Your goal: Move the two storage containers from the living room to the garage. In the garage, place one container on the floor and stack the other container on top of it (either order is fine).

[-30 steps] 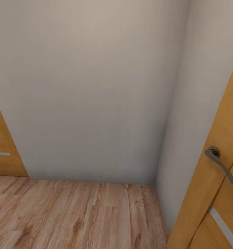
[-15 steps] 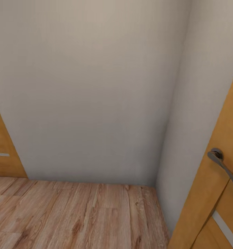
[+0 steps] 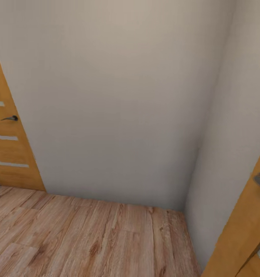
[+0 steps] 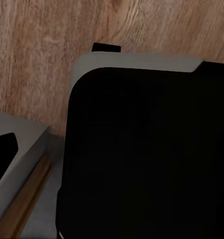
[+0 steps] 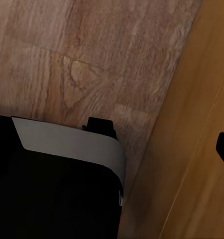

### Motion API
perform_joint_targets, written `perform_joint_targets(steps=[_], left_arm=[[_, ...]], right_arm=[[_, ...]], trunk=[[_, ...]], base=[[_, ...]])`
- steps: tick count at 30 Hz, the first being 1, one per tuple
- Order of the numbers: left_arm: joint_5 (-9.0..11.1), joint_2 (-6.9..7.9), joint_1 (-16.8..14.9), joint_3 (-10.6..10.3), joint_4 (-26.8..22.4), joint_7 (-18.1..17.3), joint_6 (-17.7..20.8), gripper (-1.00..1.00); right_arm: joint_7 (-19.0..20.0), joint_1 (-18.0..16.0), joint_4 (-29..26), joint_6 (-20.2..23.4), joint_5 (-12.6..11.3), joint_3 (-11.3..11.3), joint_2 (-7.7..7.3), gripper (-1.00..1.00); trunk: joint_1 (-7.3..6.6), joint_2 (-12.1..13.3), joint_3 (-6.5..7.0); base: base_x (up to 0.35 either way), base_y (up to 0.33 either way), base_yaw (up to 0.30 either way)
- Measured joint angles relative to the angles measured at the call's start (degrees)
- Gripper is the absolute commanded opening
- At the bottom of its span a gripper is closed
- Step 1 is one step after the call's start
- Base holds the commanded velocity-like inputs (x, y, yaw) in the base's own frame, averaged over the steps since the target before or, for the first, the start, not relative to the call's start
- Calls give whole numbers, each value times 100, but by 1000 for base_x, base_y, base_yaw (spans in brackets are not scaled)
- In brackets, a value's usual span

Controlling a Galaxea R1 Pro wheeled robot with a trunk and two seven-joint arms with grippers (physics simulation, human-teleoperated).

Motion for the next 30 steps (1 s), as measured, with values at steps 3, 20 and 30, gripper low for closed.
perform_joint_targets(steps=[3,20,30], left_arm=[[0,3,0,-2,0,0,0,100],[10,1,0,-7,9,0,0,100],[10,3,0,-7,9,0,0,100]], right_arm=[[2,0,2,-1,-5,1,3,100],[-6,0,1,-15,-21,4,17,100],[-8,0,3,-18,-22,4,17,100]], trunk=[[-1,0,0],[-3,0,0],[-3,0,0]], base=[[83,0,97],[304,0,53],[321,0,266]])
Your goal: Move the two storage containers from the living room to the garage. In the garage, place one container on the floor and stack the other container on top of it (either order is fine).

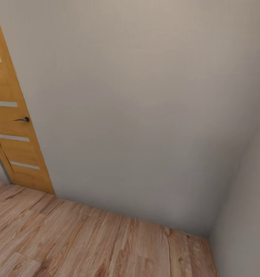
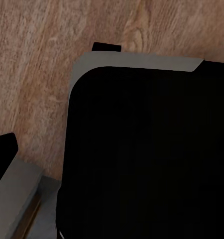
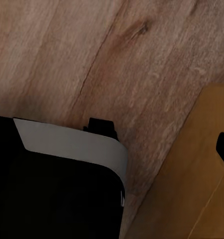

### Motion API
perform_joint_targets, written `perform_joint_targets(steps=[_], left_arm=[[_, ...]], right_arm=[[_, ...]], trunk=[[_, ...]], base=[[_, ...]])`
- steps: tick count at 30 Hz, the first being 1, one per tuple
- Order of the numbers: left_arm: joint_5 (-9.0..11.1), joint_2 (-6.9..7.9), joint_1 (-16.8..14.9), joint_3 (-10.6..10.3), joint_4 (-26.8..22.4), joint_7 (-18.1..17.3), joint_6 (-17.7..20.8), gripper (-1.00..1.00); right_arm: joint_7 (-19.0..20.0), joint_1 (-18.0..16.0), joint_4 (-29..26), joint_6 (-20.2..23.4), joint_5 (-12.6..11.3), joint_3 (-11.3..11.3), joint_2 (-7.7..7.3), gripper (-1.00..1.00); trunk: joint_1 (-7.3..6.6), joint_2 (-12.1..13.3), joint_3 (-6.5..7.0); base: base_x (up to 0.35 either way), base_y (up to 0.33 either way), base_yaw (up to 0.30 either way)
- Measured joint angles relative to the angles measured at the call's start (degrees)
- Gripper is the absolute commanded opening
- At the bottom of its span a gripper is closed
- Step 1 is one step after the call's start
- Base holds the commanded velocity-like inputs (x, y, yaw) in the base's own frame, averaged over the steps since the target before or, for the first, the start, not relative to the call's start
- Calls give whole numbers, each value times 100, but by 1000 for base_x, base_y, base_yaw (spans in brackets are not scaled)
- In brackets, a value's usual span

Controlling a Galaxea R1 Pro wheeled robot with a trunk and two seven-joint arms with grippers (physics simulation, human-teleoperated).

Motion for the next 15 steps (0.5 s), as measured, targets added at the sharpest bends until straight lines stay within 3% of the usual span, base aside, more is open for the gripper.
perform_joint_targets(steps=[15], left_arm=[[0,1,0,1,0,0,0,100]], right_arm=[[14,0,0,9,-37,-8,8,100]], trunk=[[0,0,0]], base=[[321,0,273]])
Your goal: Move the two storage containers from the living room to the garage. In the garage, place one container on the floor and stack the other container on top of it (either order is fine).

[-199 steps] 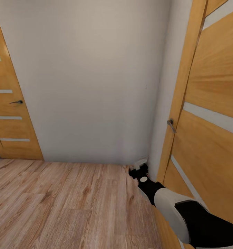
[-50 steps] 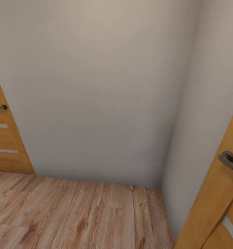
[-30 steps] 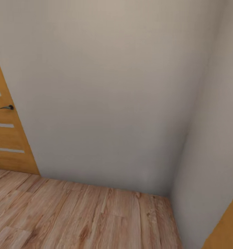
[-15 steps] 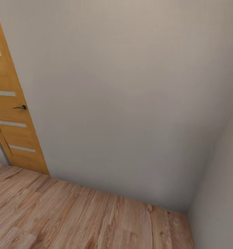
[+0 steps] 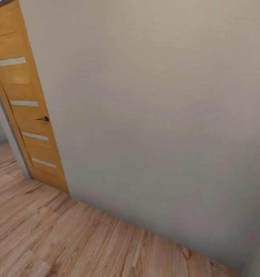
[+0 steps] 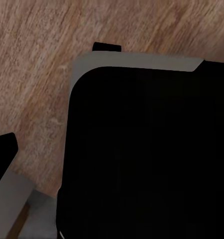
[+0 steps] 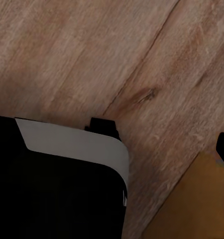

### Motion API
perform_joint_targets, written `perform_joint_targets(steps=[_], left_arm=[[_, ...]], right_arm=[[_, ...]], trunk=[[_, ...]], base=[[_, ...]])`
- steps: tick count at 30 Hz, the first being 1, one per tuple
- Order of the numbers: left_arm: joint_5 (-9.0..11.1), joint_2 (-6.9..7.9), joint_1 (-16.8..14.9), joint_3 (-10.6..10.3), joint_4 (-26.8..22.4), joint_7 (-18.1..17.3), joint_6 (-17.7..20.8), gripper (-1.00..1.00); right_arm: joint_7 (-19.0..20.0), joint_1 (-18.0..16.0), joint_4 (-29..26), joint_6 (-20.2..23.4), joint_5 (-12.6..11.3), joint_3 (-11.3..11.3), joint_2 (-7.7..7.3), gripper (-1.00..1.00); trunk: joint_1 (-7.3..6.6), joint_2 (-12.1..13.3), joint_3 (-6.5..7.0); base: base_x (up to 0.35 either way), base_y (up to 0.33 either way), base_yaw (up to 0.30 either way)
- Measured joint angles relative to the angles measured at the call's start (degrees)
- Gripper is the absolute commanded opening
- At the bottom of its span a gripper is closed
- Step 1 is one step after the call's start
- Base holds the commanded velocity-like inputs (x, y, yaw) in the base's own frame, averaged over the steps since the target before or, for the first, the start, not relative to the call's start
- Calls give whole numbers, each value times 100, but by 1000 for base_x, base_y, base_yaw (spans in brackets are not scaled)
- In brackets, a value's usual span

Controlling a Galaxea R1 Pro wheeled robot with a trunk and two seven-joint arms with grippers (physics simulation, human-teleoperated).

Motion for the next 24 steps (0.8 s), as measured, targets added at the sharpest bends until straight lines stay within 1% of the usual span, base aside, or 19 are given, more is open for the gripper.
perform_joint_targets(steps=[6,14,16,24], left_arm=[[9,2,0,15,0,0,0,100],[159,4,0,22,0,-1,0,100],[190,4,0,22,0,-1,0,100],[199,-3,0,22,-4,-1,-25,100]], right_arm=[[52,0,0,-4,-23,-12,0,100],[75,0,0,-6,-27,-42,8,100],[74,0,0,-6,-28,-50,9,100],[73,0,0,-8,-39,-61,-10,100]], trunk=[[0,0,0],[0,0,0],[2,1,0],[3,1,0]], base=[[321,0,277],[299,0,293],[117,0,300],[29,0,300]])
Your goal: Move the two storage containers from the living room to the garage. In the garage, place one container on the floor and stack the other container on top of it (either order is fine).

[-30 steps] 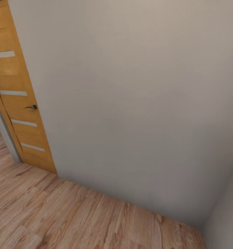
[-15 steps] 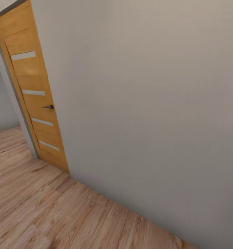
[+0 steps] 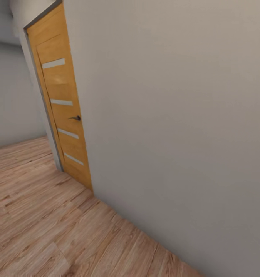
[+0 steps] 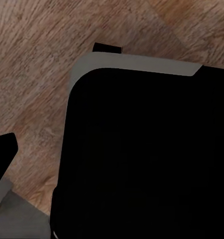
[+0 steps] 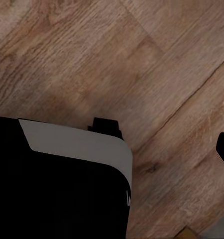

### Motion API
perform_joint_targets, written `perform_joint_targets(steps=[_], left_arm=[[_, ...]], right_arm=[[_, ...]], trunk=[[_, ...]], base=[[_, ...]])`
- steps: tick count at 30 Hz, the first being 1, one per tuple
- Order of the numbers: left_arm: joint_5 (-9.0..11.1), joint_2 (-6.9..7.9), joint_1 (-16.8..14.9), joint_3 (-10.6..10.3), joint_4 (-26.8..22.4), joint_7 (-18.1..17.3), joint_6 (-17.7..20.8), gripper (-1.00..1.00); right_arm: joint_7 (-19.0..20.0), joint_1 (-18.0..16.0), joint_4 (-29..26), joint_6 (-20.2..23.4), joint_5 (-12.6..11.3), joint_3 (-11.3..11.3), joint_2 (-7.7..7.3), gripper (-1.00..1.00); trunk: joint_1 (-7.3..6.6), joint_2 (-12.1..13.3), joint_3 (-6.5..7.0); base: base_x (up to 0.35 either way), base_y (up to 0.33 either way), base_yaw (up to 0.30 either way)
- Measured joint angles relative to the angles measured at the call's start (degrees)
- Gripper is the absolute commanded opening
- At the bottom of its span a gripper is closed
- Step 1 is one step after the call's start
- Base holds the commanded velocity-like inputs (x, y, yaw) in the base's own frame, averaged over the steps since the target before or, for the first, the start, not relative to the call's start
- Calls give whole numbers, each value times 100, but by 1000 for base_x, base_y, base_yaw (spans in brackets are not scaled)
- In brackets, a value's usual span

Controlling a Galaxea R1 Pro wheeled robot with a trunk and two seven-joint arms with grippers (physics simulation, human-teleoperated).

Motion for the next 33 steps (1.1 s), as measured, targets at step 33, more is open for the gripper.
perform_joint_targets(steps=[33], left_arm=[[4,0,0,0,2,0,-173,100]], right_arm=[[-26,0,0,-31,-13,-1,-10,100]], trunk=[[0,0,0]], base=[[0,0,300]])
